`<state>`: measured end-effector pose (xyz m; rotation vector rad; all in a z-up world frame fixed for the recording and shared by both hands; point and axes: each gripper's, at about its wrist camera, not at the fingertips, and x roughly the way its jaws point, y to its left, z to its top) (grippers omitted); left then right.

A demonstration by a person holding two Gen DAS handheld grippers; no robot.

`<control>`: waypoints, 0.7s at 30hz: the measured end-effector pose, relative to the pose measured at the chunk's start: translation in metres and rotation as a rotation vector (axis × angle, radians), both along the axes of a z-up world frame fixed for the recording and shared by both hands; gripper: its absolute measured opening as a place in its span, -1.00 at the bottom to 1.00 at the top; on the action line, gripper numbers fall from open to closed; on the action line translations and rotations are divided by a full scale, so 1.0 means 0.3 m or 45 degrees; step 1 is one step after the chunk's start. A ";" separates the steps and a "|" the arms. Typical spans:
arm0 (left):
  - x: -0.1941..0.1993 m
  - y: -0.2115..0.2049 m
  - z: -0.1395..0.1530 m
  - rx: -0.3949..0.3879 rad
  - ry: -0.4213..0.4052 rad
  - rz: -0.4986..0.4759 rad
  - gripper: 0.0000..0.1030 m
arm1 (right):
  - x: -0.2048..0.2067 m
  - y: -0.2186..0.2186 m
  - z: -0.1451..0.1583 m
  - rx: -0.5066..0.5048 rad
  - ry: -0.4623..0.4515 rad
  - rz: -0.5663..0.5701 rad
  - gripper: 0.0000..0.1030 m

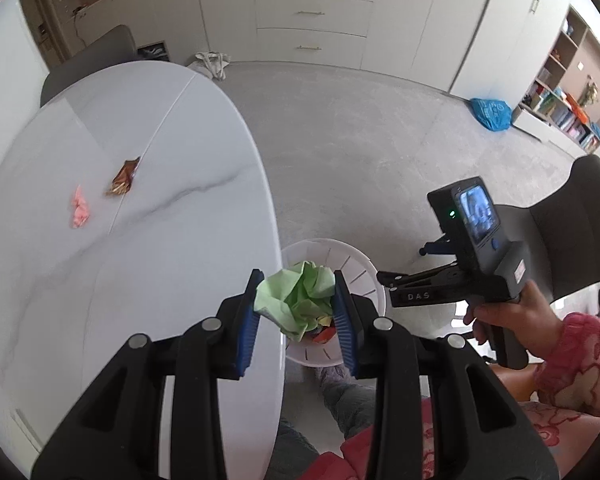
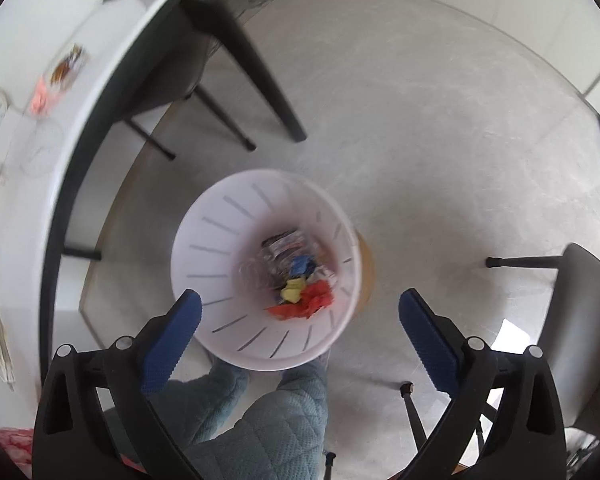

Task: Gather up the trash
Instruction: 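Drop the red tissue in the bin with right tool while left drops green tissue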

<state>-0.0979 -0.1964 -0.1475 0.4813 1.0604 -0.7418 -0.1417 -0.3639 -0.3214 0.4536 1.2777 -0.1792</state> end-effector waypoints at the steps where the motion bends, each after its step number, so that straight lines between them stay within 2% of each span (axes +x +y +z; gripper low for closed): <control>1: -0.013 -0.038 -0.008 0.018 -0.012 -0.031 -0.34 | -0.026 -0.031 0.027 0.001 -0.019 -0.039 0.92; 5: -0.041 -0.175 -0.094 0.096 0.018 -0.133 -0.32 | -0.116 -0.137 0.097 -0.013 -0.059 -0.176 0.95; 9: -0.047 -0.267 -0.257 0.215 0.100 -0.189 -0.20 | -0.186 -0.206 0.121 -0.021 -0.071 -0.255 0.95; 11: -0.046 -0.296 -0.347 0.271 0.157 -0.191 0.09 | -0.208 -0.226 0.124 -0.018 -0.071 -0.279 0.95; 13: -0.045 -0.311 -0.420 0.328 0.178 -0.178 0.52 | -0.226 -0.242 0.123 -0.011 -0.069 -0.298 0.95; 14: -0.050 -0.313 -0.443 0.347 0.171 -0.173 0.56 | -0.234 -0.246 0.120 -0.004 -0.066 -0.302 0.95; 17: -0.055 -0.319 -0.464 0.356 0.177 -0.143 0.59 | -0.240 -0.244 0.112 0.002 -0.062 -0.303 0.95; 21: -0.044 -0.310 -0.414 0.270 0.176 -0.107 0.59 | -0.238 -0.232 0.112 0.012 -0.059 -0.294 0.95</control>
